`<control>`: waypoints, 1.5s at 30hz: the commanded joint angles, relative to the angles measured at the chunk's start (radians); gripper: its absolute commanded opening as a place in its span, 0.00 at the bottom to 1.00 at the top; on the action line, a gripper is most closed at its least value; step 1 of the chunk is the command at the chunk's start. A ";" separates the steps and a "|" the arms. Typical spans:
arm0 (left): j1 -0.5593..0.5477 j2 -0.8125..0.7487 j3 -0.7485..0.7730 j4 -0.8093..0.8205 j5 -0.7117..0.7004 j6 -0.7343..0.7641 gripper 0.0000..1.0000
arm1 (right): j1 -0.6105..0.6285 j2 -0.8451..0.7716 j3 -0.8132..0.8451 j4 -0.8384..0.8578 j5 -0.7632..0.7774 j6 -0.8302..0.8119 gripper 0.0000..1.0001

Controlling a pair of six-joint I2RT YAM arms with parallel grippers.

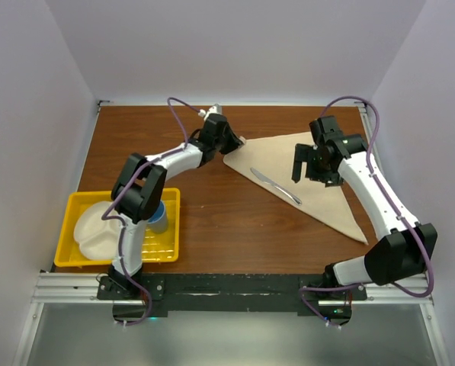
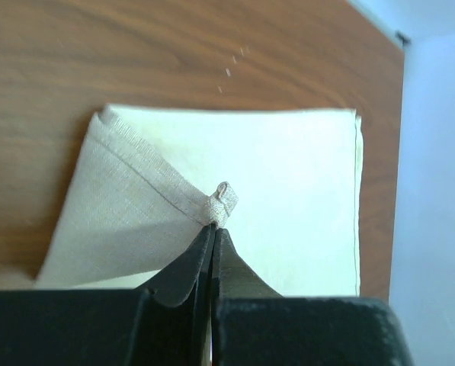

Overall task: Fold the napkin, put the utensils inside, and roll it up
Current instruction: Fold the napkin at the center of the board.

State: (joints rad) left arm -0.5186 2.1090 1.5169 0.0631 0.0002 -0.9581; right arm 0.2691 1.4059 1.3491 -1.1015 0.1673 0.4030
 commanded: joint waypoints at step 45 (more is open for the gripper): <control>-0.314 0.128 0.115 0.141 0.297 -0.108 0.01 | -0.044 -0.058 0.208 -0.133 0.106 0.013 0.98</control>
State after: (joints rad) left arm -0.8108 2.2227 1.5742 0.1699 0.2642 -1.0565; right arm 0.2329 1.3838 1.5658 -1.2205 0.2531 0.4202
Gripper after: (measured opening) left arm 0.029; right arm 0.983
